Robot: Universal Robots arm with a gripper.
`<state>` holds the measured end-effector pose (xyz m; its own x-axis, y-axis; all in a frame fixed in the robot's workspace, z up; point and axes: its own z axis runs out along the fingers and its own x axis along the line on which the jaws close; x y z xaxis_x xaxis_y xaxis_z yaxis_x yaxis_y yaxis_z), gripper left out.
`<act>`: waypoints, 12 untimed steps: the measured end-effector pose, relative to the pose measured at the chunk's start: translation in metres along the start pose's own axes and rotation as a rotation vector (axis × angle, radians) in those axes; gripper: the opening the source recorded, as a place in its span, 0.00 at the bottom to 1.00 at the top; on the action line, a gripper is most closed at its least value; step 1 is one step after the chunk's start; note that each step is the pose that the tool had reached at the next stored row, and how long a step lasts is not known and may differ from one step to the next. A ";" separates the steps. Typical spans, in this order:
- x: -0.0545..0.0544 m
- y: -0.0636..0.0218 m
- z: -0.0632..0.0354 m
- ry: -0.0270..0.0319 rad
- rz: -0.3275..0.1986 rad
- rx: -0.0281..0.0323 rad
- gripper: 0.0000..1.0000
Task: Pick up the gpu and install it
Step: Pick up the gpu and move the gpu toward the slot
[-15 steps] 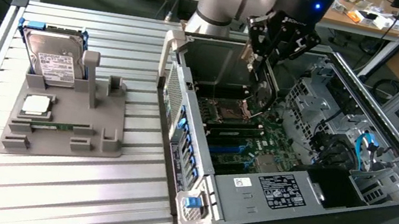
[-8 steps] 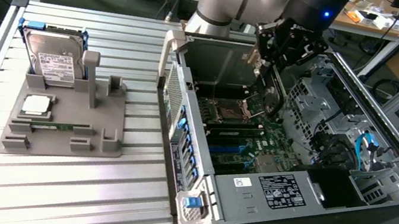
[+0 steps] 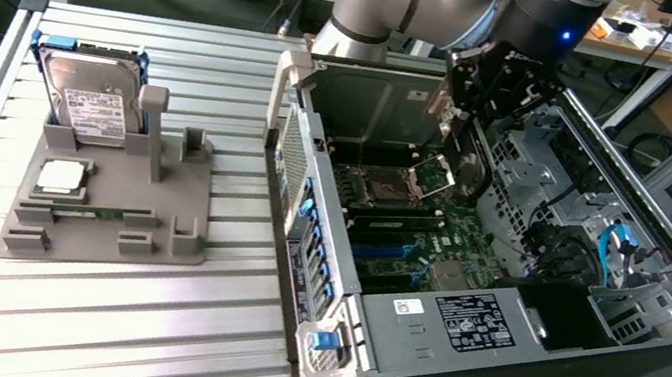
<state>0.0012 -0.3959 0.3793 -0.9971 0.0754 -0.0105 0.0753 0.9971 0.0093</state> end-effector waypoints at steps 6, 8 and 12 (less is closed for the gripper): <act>-0.017 -0.0012 0.0041 0.0016 0.000 0.0019 0.27; -0.023 -0.0014 0.0055 0.0020 0.000 0.0028 0.27; -0.035 -0.0019 0.0079 0.0029 0.000 0.0043 0.27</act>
<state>0.0358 -0.4003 0.3717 -0.9971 0.0754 -0.0076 0.0754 0.9971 0.0050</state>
